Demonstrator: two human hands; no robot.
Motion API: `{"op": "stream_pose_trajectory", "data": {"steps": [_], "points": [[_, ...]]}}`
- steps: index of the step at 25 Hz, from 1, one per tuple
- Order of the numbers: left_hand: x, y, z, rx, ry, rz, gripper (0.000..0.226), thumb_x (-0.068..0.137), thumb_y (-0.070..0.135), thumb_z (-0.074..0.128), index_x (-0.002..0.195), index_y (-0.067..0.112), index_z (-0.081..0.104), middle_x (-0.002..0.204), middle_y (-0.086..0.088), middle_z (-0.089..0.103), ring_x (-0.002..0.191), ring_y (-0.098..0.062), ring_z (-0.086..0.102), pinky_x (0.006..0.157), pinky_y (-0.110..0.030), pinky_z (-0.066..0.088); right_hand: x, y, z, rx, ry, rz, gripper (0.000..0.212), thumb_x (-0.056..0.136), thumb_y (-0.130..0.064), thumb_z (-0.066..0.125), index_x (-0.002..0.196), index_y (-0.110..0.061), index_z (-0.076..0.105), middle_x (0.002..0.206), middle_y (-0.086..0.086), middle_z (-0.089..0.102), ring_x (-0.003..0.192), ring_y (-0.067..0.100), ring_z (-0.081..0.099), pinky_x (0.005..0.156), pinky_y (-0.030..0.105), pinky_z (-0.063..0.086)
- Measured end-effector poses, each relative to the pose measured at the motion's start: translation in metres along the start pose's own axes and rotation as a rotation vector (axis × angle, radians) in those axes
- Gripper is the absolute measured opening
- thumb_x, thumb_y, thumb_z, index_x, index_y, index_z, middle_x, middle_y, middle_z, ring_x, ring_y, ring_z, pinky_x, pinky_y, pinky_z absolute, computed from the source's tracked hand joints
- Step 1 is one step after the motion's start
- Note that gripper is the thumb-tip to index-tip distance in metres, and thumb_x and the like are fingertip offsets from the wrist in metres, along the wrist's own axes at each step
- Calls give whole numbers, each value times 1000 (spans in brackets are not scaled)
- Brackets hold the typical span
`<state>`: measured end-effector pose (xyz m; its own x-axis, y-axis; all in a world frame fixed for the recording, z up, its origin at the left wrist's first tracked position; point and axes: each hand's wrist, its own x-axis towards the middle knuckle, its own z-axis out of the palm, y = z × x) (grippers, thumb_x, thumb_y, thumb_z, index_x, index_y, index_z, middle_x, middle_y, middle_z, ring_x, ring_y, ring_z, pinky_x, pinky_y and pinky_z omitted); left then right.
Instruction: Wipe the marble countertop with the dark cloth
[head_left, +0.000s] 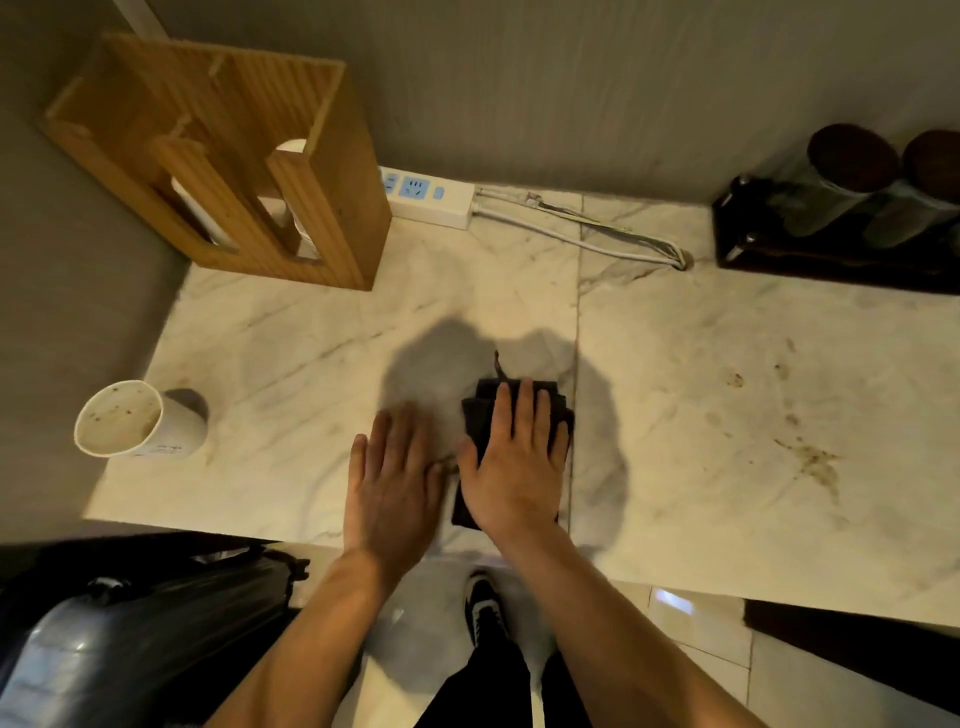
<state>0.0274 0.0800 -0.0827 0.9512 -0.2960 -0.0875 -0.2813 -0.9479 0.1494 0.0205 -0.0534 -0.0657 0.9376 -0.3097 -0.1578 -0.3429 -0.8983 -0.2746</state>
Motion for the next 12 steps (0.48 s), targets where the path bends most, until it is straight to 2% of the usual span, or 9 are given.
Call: {"op": "stream_pose_trajectory", "data": {"steps": [2, 4, 8, 12], "points": [[-1, -1, 5, 0, 1, -2, 57, 96, 37, 32, 145, 9, 35, 153, -14, 34, 142, -32, 25, 113, -52, 24, -1, -2, 7, -6, 11, 33, 74, 90, -49, 40, 150, -11, 19, 158, 15, 20, 145, 33, 14, 115, 52, 8], [-1, -1, 7, -1, 19, 5, 57, 95, 37, 33, 145, 10, 35, 153, -13, 33, 143, -31, 24, 114, -50, 22, -3, 0, 11, -37, 42, 28, 73, 89, -50, 38, 149, -11, 23, 156, 14, 25, 144, 33, 19, 115, 53, 11], [-1, 4, 6, -45, 78, -31, 53, 92, 34, 38, 138, 9, 46, 147, -14, 43, 138, -33, 34, 111, -51, 25, -11, 12, 13, -59, 55, -13, 72, 90, -53, 34, 149, -13, 24, 157, 11, 25, 145, 30, 19, 115, 55, 11], [-2, 13, 6, -59, 134, -20, 50, 91, 33, 39, 131, 5, 51, 141, -18, 49, 135, -36, 38, 110, -52, 26, -26, 33, 10, -70, 48, -89, 71, 90, -51, 38, 149, -16, 23, 157, 10, 24, 145, 28, 18, 115, 54, 15]]}}
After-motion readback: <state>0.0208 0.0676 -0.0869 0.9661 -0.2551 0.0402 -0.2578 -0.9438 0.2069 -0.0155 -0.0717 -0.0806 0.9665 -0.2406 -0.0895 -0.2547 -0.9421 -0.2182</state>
